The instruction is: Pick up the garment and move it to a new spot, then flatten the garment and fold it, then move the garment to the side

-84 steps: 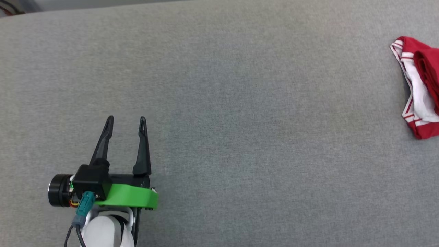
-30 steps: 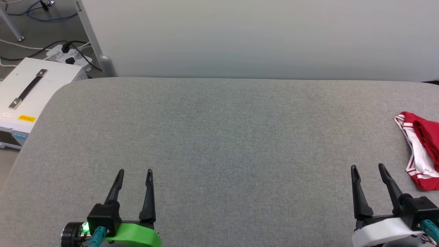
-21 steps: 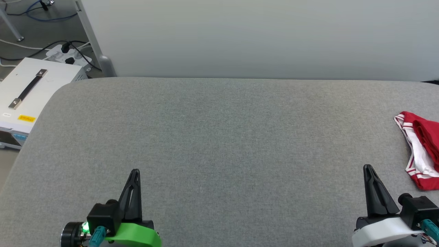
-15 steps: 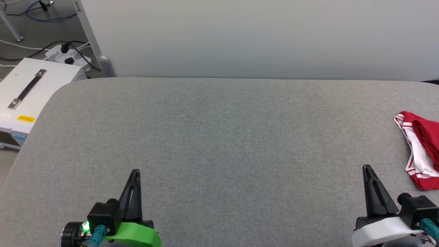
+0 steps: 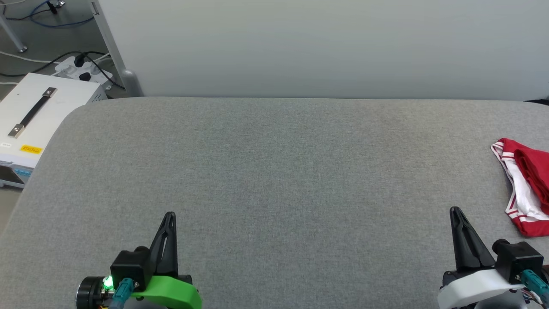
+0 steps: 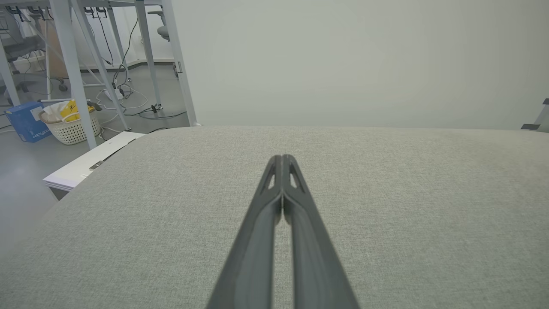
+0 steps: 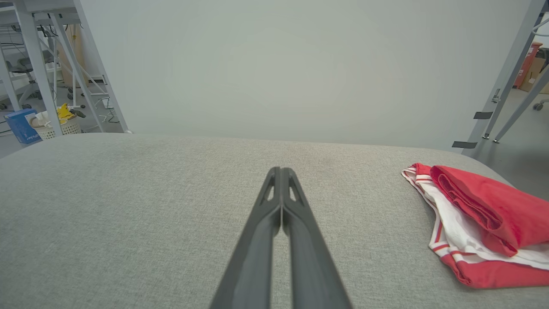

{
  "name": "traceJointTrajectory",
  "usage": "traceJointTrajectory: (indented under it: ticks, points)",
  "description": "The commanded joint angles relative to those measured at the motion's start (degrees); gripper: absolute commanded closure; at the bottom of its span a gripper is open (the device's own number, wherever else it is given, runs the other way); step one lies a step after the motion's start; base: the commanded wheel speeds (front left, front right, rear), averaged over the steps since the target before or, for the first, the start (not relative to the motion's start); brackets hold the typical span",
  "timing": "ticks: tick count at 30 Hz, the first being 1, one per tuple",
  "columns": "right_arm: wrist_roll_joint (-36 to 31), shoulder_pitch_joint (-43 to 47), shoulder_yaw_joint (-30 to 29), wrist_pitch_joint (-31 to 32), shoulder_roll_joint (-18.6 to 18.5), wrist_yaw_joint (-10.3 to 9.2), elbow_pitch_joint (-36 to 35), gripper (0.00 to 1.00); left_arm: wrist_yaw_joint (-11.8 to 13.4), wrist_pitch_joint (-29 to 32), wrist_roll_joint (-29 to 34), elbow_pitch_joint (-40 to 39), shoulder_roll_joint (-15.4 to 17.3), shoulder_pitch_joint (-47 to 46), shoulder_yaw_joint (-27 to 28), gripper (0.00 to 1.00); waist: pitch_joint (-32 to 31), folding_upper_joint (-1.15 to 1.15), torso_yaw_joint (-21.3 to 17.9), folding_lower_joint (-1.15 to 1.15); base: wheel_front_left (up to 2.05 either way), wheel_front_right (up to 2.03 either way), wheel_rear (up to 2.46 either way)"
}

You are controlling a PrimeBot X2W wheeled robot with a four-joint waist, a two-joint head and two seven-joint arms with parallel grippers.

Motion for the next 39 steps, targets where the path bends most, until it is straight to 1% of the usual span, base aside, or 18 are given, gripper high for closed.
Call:
traceJointTrajectory:
  ticks: [1, 39]
  points:
    - [-0.58, -0.78, 0.18, 0.31, 0.14, -0.01, -0.26, 1.0, 0.43, 0.41, 0.77, -0.28, -0.07, -0.8, 0.22, 1.0, 0.0, 0.0, -0.02, 0.0, 0.0, 0.0, 0.0]
    - [-2.41, -2.31, 1.19, 4.94, 0.36, -0.02, -0.91, 1.0, 1.17, 5.02, 2.24, -1.41, -0.18, -2.23, 0.71, 1.0, 0.08, 0.0, -0.66, 0.0, 0.0, 0.0, 0.0]
